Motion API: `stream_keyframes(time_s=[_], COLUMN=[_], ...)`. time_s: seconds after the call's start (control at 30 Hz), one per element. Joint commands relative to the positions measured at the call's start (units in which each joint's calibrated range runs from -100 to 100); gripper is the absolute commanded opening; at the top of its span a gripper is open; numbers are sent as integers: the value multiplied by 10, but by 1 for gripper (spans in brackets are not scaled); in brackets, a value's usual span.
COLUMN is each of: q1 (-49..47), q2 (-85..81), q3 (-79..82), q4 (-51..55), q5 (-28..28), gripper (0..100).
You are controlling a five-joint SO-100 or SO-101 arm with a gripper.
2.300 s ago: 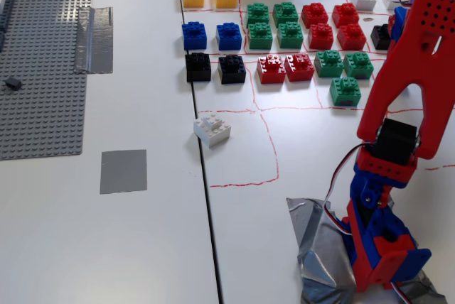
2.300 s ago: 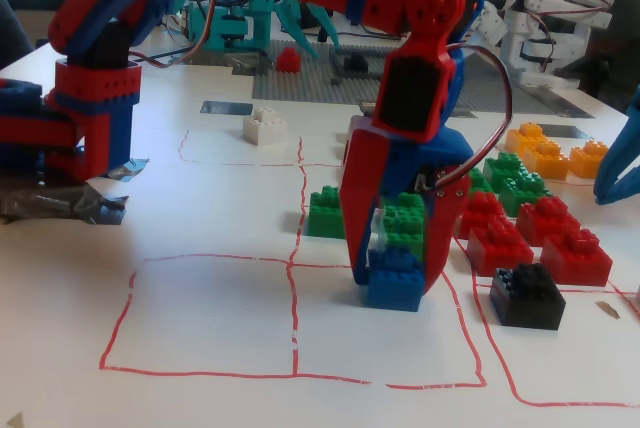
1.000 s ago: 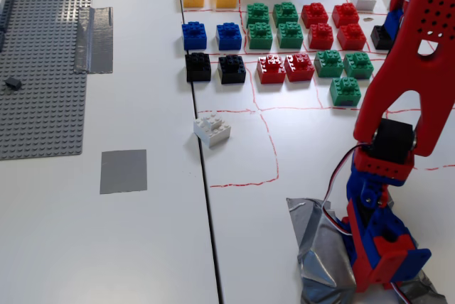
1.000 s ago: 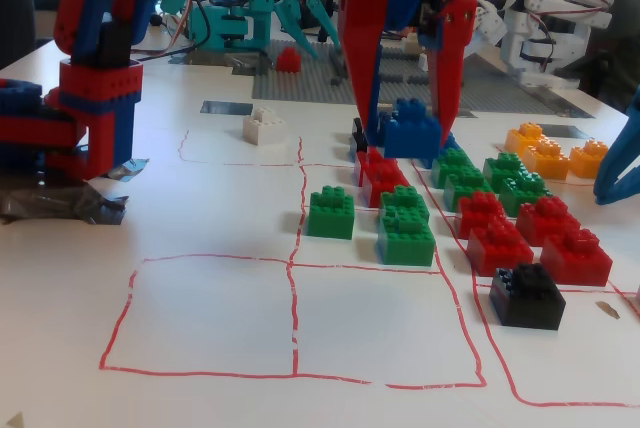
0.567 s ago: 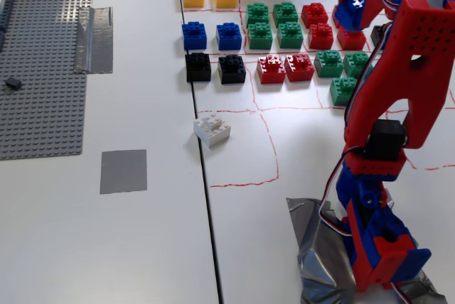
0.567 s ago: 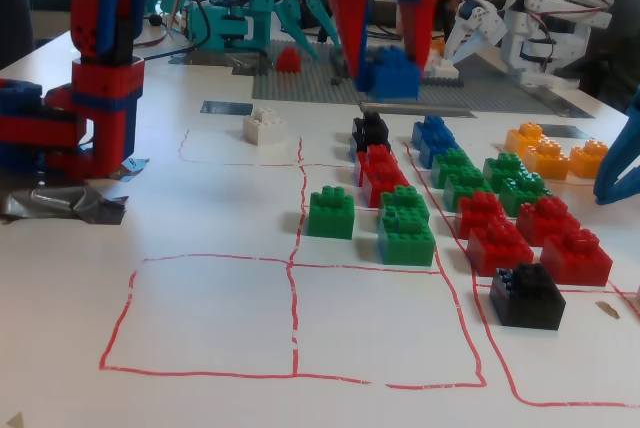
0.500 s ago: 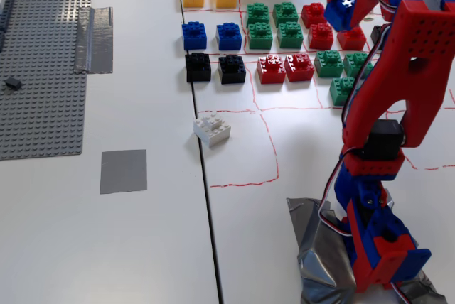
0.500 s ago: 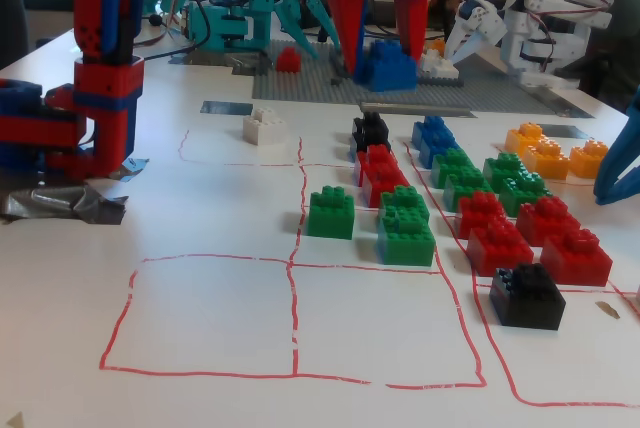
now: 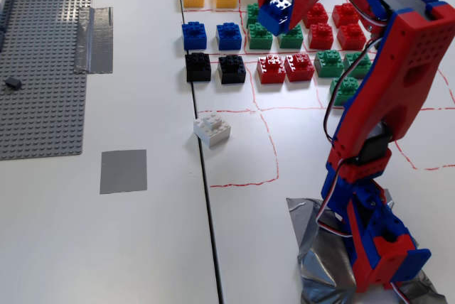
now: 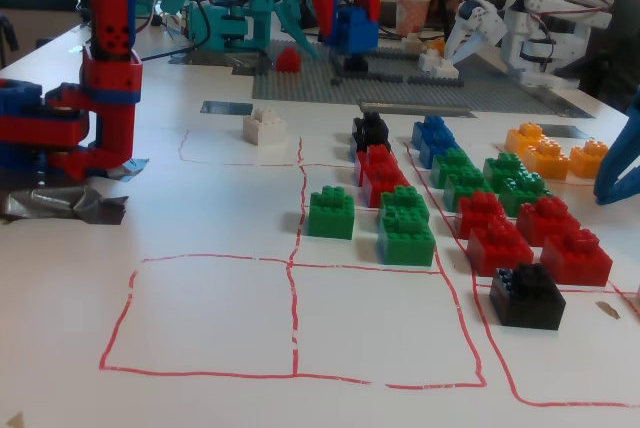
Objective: Grab the block and put it in the grey marker
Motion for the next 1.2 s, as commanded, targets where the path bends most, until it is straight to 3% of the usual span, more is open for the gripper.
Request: stream_keyframes(time_s=[0.0,0.53,1.17], q1=[-43,-231,-357], q2=[-56,-54,1], q3=[-5,80,186], q4=[-5,-76,-217], q5=[-14,-82,-122], gripper=[0,0,0])
